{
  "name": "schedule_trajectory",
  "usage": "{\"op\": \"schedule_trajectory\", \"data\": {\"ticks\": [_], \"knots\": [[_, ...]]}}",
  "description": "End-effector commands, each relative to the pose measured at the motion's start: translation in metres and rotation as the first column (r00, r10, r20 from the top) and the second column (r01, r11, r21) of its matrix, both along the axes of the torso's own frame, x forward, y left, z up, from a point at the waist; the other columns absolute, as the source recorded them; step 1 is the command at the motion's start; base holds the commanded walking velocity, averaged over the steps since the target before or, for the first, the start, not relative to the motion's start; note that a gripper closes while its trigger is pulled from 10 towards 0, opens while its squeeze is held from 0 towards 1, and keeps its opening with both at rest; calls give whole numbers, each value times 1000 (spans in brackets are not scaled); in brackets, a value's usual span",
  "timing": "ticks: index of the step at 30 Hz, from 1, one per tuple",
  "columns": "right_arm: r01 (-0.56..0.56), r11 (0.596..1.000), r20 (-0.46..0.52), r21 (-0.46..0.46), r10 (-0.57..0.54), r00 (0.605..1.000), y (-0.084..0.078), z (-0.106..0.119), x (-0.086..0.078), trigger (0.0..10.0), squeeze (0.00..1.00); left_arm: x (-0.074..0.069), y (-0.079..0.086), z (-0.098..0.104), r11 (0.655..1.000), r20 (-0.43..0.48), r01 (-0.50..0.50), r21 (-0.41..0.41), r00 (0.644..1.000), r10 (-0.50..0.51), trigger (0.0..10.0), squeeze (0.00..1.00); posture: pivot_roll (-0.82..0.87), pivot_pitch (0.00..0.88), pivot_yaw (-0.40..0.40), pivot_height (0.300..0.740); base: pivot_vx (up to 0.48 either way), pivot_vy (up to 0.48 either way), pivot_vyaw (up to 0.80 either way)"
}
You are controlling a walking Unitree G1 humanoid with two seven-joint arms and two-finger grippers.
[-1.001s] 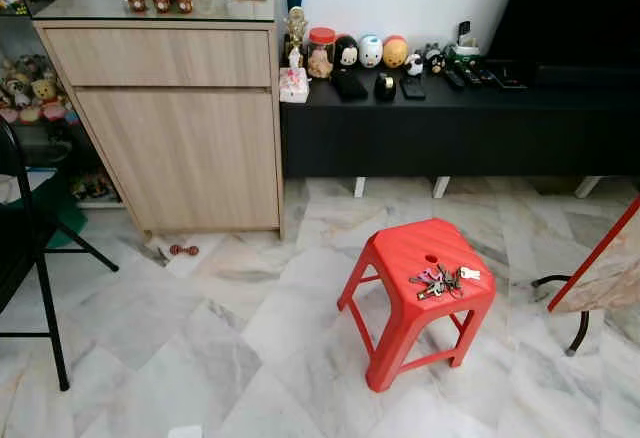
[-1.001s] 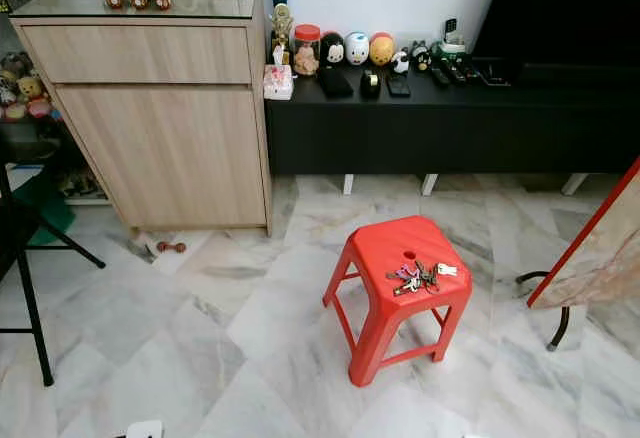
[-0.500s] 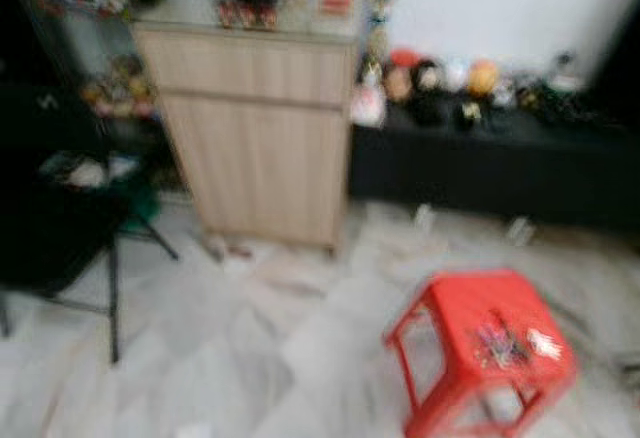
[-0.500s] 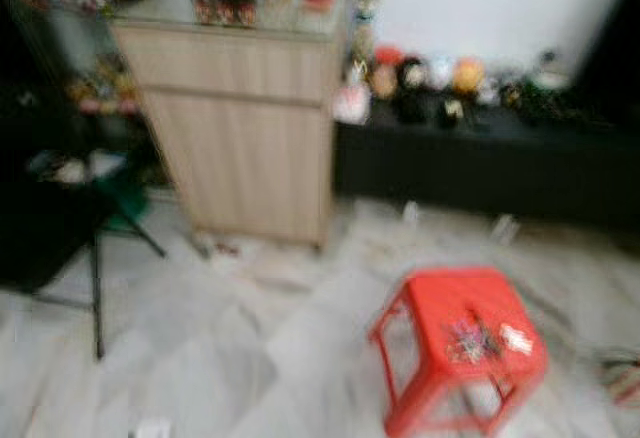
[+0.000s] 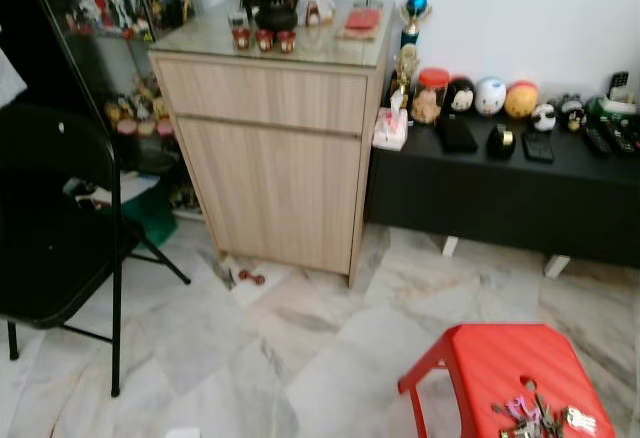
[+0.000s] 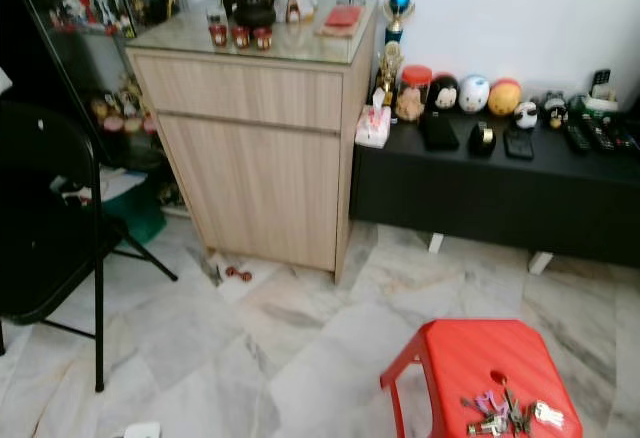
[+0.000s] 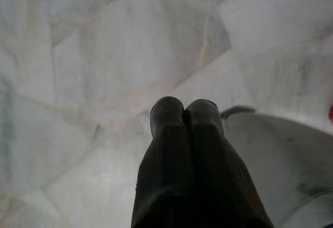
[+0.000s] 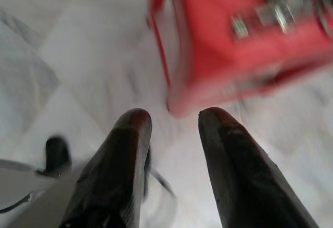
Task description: Hang keys on a hook
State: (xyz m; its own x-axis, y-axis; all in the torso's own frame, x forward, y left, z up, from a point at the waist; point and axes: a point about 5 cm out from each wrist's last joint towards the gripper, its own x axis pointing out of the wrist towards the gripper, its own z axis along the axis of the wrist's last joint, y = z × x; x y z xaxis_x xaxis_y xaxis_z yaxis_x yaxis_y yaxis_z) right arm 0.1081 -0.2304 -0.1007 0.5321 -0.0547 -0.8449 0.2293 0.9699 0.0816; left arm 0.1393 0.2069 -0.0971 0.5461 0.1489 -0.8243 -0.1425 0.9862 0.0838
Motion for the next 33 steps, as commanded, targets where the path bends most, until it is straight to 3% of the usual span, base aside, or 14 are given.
{"op": "schedule_trajectory", "data": {"ticks": [1, 22, 33], "knots": [[12, 1000, -11, 5, -12, 1000, 1, -2, -4, 10000, 0, -14, 1, -5, 1000, -52, 4, -1, 999, -4, 10000, 0, 156, 0, -55, 740, 0, 0, 0], [8, 1000, -19, 1, -8, 1000, 0, -1, -2, 10000, 0, -10, -2, -4, 1000, -36, -8, -19, 999, 8, 10000, 0, 166, 0, -68, 740, 0, 0, 0], [1, 1000, -20, 1, -1, 1000, -1, -1, -2, 10000, 0, -10, -2, -4, 1000, -37, -11, -21, 999, 11, 10000, 0, 167, 0, -72, 740, -300, 0, 0]]}}
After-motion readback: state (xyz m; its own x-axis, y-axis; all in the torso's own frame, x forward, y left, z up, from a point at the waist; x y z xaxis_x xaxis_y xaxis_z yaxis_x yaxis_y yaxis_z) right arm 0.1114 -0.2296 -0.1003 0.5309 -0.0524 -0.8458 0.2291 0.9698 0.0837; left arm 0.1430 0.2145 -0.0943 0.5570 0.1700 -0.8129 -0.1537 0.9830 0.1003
